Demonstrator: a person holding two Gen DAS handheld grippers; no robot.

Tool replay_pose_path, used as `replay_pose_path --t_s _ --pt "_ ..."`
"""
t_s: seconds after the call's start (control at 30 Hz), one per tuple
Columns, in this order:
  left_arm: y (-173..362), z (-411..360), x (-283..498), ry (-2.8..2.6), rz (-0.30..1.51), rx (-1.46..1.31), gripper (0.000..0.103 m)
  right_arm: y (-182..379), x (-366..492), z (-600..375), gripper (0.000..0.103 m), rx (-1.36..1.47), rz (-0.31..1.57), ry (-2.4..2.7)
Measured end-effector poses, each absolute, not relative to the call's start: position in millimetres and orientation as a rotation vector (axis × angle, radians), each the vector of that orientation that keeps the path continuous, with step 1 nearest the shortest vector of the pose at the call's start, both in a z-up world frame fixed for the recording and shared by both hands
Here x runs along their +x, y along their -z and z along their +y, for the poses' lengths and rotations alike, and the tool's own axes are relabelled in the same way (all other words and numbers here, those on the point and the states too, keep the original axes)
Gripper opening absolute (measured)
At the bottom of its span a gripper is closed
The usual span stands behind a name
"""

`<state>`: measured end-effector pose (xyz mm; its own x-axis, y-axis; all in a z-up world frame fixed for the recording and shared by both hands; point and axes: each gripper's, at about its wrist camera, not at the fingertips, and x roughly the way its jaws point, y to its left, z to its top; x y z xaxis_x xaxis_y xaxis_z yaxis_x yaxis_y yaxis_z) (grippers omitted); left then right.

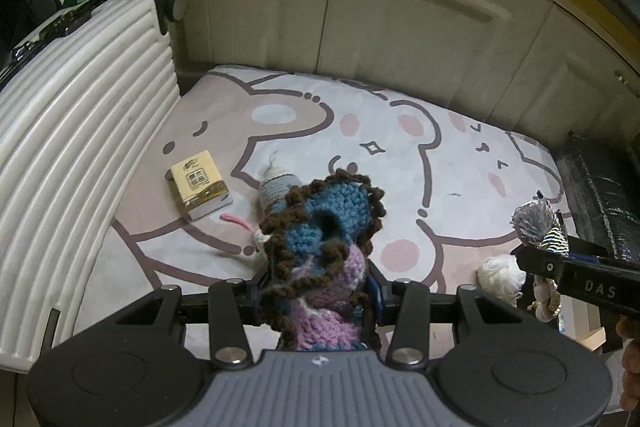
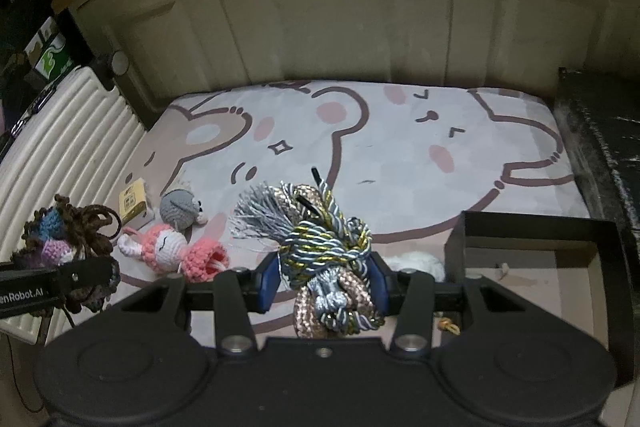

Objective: Organize objects
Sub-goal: 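Carry the crocheted doll and rope toy with both tools over the black box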

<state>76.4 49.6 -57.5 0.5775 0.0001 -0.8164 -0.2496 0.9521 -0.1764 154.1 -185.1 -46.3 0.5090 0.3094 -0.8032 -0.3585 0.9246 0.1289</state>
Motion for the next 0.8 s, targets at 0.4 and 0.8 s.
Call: replay_pose_path --t_s 0.4,0.8 --pt "52 21 85 -0.142 0.924 -0.241 0.046 39 153 -212 0.047 -0.02 0.941 -0.361" --pt "55 -14 99 -0.089 0.924 -0.211 0.047 36 157 -251 0.047 0.018 0.935 -0.3"
